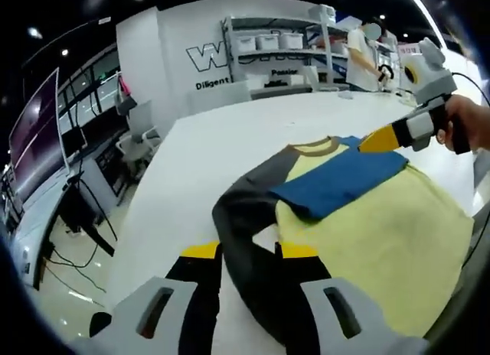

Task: Fold the garment on the visible template until the final outline fits inside the template.

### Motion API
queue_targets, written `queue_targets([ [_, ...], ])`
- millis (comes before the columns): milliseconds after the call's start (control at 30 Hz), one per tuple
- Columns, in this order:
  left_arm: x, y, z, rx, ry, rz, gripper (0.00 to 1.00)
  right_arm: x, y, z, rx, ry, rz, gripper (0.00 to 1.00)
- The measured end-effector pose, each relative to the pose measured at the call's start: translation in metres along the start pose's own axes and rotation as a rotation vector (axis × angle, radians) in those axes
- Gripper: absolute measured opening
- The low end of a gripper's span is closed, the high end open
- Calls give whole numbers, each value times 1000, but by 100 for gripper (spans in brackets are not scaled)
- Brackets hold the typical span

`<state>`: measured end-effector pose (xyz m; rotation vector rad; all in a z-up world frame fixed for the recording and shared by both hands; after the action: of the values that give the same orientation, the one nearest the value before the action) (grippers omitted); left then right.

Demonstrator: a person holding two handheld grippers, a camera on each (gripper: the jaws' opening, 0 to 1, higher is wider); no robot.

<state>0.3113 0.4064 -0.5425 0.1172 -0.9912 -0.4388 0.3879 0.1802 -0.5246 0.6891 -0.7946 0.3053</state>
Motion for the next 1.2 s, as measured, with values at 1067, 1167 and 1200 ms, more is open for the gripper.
queue_targets([
  [1067, -48, 1, -4, -56, 175, 158, 0, -37, -1, 38, -34, 13, 42, 39],
  [1167, -44, 7, -2, -31, 148, 199, 0, -42, -1, 39, -27, 18, 47, 41],
  [1200, -43, 9, -1, -19, 144, 194, 0, -44, -2, 40, -29, 19, 52, 41],
])
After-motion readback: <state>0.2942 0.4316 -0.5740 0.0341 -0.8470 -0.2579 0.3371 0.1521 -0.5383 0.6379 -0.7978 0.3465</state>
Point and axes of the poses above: the point that each gripper's makers call its tool centre point, and the gripper's own axes: z roughly backward along the fingers, y roughly to its left, x roughly out of its top, the point moved 7 cm from there along z, roughly backward along the fingers, and after that the axes turned 10 degrees about -z, right-handed, at the moved point
